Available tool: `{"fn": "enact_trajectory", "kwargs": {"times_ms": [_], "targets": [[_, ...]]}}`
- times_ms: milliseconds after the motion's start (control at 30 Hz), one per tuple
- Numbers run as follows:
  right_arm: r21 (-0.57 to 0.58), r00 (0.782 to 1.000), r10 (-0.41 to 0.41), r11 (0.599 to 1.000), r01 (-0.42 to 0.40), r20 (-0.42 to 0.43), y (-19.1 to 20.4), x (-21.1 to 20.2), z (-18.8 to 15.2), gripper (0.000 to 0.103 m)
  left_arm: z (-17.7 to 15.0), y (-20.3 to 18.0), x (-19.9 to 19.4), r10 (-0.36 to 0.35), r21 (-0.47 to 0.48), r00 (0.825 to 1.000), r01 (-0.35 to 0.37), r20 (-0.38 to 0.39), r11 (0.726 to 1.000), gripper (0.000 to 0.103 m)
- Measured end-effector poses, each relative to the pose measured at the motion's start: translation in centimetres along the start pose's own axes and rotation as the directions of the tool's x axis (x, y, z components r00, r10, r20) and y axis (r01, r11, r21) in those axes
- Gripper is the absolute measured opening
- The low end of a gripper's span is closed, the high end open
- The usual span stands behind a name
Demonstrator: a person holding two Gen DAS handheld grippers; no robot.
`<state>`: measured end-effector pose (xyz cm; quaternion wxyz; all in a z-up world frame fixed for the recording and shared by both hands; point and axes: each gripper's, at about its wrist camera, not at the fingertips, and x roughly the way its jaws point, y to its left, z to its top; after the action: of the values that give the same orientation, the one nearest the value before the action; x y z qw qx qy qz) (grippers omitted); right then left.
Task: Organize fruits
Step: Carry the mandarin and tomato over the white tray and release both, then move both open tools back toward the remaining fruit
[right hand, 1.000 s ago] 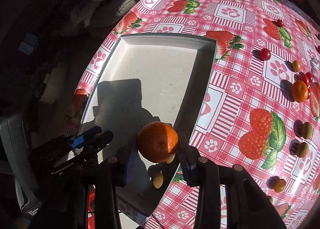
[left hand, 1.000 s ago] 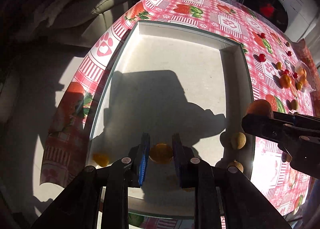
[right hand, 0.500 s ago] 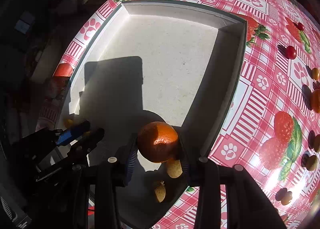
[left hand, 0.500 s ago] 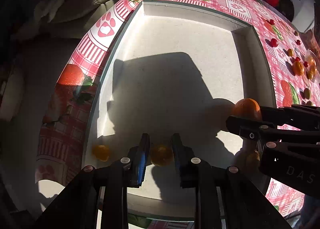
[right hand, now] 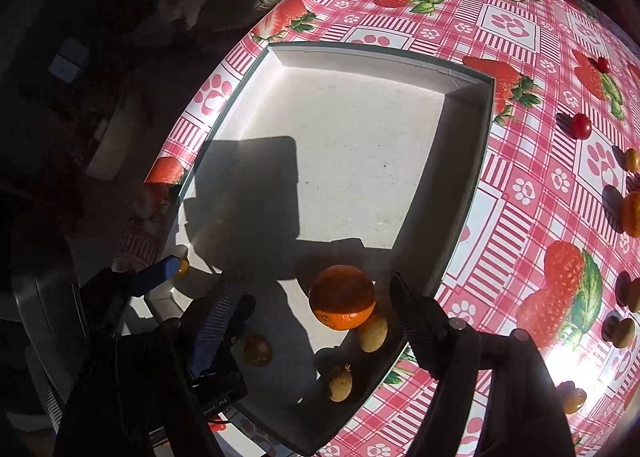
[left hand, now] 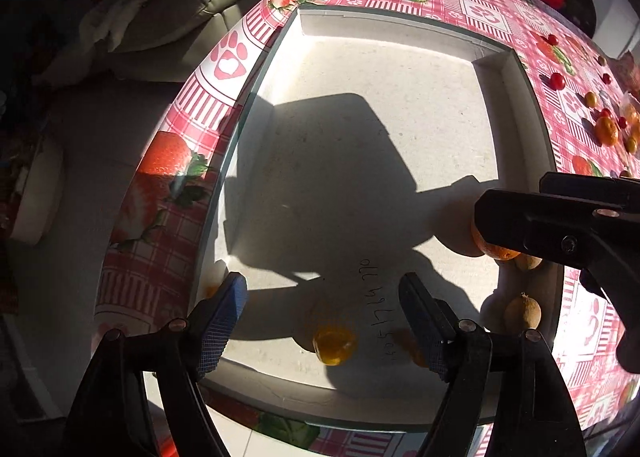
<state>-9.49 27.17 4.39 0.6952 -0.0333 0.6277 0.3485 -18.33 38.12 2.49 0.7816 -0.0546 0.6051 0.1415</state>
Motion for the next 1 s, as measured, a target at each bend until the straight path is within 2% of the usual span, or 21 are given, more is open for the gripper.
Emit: {"fn": "enact_trajectory", "kwargs": {"times_ms": [167, 500, 800, 1000], "targets": [[0.054, 0.999, -0.012, 0.999, 0.009, 0.047, -1.2, -2.5, -0.5, 0.081, 0.4, -1.5, -1.0, -0.008, 0.039, 1.0, 0.007, 0.012, 0.999, 0.08], [0.209, 0.992, -0.109, 0.974, 0.093, 0.067, -7.7, -6.0, -4.0, 0.081, 1.0, -7.7, -3.5, -0.06, 0.164, 0.996, 0.05, 0.06, 0.985, 0.08], [0.354, 0.972, -0.225, 0.916, 0.186, 0.071, -14.1, -9.4, -8.9, 0.081, 0.7, -13.0, -5.3, -0.12, 0.277, 0.989, 0.093, 0.083, 0.956, 0.08], [0.437, 0.961, -0.274, 0.869, 0.231, 0.037, -17.9, -10.9, -11.8, 0.081, -0.9, -17.0, -5.6, -0.167, 0.359, 0.985, 0.138, 0.051, 0.923, 0.08]]}}
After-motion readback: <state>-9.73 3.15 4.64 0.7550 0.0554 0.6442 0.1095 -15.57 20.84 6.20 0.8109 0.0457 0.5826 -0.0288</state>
